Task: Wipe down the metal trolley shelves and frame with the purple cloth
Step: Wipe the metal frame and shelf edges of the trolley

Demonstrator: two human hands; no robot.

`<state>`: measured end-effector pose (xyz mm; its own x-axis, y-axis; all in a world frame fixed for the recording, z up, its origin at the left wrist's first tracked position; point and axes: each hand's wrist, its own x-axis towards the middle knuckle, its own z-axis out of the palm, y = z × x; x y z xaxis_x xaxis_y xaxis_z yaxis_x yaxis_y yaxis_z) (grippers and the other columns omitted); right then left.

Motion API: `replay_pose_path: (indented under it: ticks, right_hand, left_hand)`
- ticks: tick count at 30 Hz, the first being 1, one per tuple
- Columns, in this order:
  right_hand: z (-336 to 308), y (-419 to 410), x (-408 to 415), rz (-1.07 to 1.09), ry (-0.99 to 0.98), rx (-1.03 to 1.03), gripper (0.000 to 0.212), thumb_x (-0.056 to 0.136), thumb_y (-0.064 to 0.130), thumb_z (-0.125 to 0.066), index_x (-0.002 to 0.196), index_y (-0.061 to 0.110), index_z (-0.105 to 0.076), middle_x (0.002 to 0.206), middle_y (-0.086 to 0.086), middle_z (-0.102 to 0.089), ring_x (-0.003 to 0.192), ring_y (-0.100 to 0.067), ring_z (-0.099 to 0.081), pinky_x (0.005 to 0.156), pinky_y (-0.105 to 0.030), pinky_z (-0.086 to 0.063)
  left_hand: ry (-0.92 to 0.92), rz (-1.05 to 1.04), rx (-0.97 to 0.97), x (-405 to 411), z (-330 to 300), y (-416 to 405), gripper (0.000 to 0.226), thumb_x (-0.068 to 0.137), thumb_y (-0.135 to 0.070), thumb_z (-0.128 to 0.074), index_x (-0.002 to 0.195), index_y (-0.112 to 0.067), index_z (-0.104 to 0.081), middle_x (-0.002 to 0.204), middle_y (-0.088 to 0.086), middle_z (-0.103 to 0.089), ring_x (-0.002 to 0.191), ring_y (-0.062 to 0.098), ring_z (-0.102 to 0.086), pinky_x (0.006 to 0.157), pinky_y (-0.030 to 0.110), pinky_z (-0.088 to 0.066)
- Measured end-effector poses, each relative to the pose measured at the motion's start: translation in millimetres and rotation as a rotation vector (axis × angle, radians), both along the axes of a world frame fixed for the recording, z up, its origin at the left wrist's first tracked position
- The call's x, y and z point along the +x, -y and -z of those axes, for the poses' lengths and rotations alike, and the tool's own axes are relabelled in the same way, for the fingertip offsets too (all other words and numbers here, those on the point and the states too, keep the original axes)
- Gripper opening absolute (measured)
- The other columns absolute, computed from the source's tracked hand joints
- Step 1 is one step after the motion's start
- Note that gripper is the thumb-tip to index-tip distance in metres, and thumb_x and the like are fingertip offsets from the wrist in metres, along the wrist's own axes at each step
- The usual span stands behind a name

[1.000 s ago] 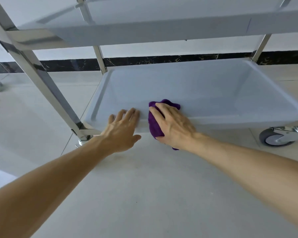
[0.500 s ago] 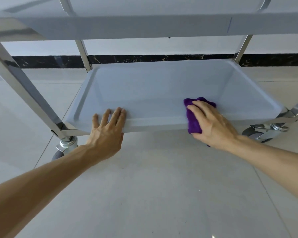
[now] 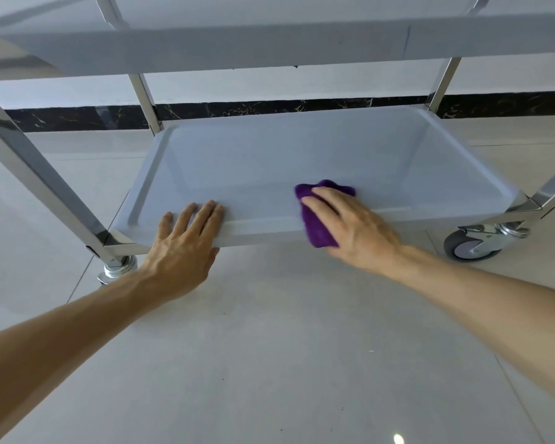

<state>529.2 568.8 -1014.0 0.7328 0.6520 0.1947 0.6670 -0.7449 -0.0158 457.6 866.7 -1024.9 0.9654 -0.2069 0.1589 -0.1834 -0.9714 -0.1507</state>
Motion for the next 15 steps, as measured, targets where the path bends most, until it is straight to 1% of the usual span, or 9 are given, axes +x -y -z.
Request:
replay_pose_path:
  ticks: [3, 5, 8, 10, 12, 13, 15]
  right_hand:
    - [-2.2, 51.7, 2.2, 0.132, -0.036, 0.016, 0.093, 0.073, 0.014, -0.081, 0.151, 0.011, -0.032, 0.156, -0.013, -0.031, 0.141, -0.033, -0.035, 0.114, -0.044, -0.037]
    - [-3.9, 69.1, 2.5, 0.185, -0.042, 0.040, 0.090, 0.074, 0.013, -0.081, 0.151, 0.011, -0.033, 0.155, -0.011, -0.031, 0.140, -0.031, -0.036, 0.109, -0.044, -0.042]
    - [-1.0, 69.6, 3.6, 0.210, -0.044, 0.068, 0.086, 0.076, 0.011, -0.078, 0.150, 0.009, -0.033, 0.155, -0.011, -0.031, 0.143, -0.029, -0.031, 0.111, -0.041, -0.039]
    - [0.8, 64.8, 4.3, 0.212, -0.033, 0.080, 0.083, 0.078, 0.011, -0.077, 0.149, 0.008, -0.034, 0.154, -0.012, -0.032, 0.144, -0.029, -0.030, 0.112, -0.042, -0.039]
    - [1.5, 61.8, 4.4, 0.204, -0.016, 0.088, 0.079, 0.079, 0.011, -0.076, 0.148, 0.006, -0.036, 0.153, -0.014, -0.034, 0.144, -0.030, -0.031, 0.113, -0.042, -0.037]
    - [1.8, 60.4, 4.0, 0.201, -0.007, 0.088, 0.078, 0.079, 0.010, -0.075, 0.147, 0.005, -0.037, 0.152, -0.015, -0.035, 0.143, -0.031, -0.031, 0.114, -0.041, -0.036]
    - [2.6, 57.0, 3.1, 0.205, 0.009, 0.078, 0.076, 0.080, 0.010, -0.074, 0.146, 0.003, -0.038, 0.151, -0.016, -0.036, 0.143, -0.032, -0.031, 0.116, -0.040, -0.032]
  left_hand:
    - [-0.046, -0.011, 0.068, 3.2, -5.6, 4.4, 0.073, 0.093, -0.032, -0.059, 0.153, -0.004, -0.027, 0.159, 0.015, -0.028, 0.142, 0.038, -0.032, 0.109, 0.061, -0.031]
    - [-0.053, 0.016, 0.103, 9.0, -9.2, 16.5, 0.075, 0.096, -0.042, -0.049, 0.155, -0.008, -0.018, 0.163, 0.015, -0.016, 0.144, 0.038, -0.026, 0.110, 0.062, -0.027]
    - [-0.079, 0.067, 0.122, 26.3, -9.0, 53.2, 0.079, 0.098, -0.050, -0.038, 0.156, -0.013, 0.001, 0.164, 0.013, 0.002, 0.148, 0.036, -0.015, 0.112, 0.062, -0.026]
    - [-0.119, 0.059, 0.113, 38.9, -8.3, 84.6, 0.082, 0.098, -0.053, -0.037, 0.155, -0.014, 0.007, 0.164, 0.011, 0.007, 0.148, 0.038, -0.012, 0.110, 0.063, -0.028]
    - [-0.150, 0.053, 0.126, 47.5, -7.3, 109.5, 0.084, 0.098, -0.054, -0.039, 0.155, -0.019, 0.012, 0.164, 0.010, 0.010, 0.146, 0.044, -0.011, 0.107, 0.068, -0.028]
    - [-0.155, 0.054, 0.148, 50.2, -6.3, 116.2, 0.084, 0.098, -0.052, -0.041, 0.154, -0.023, 0.016, 0.164, 0.011, 0.012, 0.145, 0.048, -0.011, 0.105, 0.070, -0.028]
    - [-0.142, 0.061, 0.202, 52.4, -3.6, 118.2, 0.086, 0.100, -0.036, -0.044, 0.150, -0.030, 0.025, 0.164, 0.012, 0.013, 0.143, 0.053, -0.011, 0.102, 0.072, -0.030]
